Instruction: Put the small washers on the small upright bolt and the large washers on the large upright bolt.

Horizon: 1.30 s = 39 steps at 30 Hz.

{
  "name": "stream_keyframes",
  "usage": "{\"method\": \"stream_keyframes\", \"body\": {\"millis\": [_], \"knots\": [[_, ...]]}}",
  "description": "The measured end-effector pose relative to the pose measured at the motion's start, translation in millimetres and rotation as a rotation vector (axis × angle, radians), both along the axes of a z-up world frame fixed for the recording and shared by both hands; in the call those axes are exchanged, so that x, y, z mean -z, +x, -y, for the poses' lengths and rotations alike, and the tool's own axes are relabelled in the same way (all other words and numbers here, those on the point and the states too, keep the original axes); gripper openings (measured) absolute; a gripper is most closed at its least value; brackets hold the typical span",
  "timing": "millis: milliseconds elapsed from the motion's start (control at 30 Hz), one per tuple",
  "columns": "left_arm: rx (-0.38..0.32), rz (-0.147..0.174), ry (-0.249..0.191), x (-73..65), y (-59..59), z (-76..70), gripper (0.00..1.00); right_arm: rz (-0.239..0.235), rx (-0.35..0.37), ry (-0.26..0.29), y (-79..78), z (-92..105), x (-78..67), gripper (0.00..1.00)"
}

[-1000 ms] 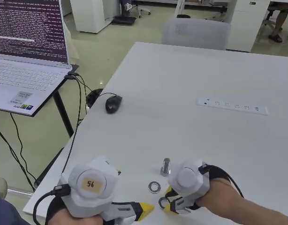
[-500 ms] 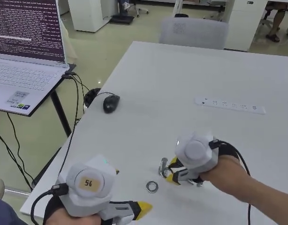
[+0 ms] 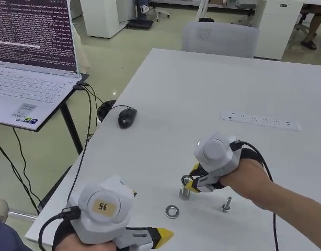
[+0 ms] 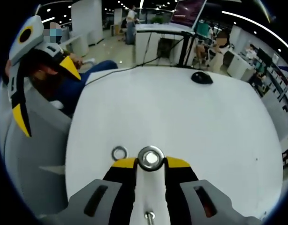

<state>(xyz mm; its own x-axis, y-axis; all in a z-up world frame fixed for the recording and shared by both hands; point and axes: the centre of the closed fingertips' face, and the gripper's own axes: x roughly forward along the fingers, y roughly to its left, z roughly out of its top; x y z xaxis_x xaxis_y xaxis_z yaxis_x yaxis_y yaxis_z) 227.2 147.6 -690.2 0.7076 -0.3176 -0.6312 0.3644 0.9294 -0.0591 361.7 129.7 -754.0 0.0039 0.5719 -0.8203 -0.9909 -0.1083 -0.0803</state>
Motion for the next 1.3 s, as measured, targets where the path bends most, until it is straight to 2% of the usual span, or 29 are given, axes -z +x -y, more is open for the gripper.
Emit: {"method": "stream_keyframes", "body": {"millis": [533, 1067, 1300], "knots": [[0.000, -0.001, 0.004, -0.7, 0.7, -2.1, 0.70, -0.022, 0.008, -0.045, 1.8, -1.9, 14.8, 0.23], [-0.007, -0.007, 0.011, 0.3, -2.9, -6.7, 0.70, -0.048, 0.056, -0.124, 1.8, -1.6, 51.6, 0.24], [-0.010, -0.006, 0.013, -0.4, -3.2, -7.1, 0.70, -0.050, 0.068, -0.156, -0.9, -0.8, 58.8, 0.25]]}}
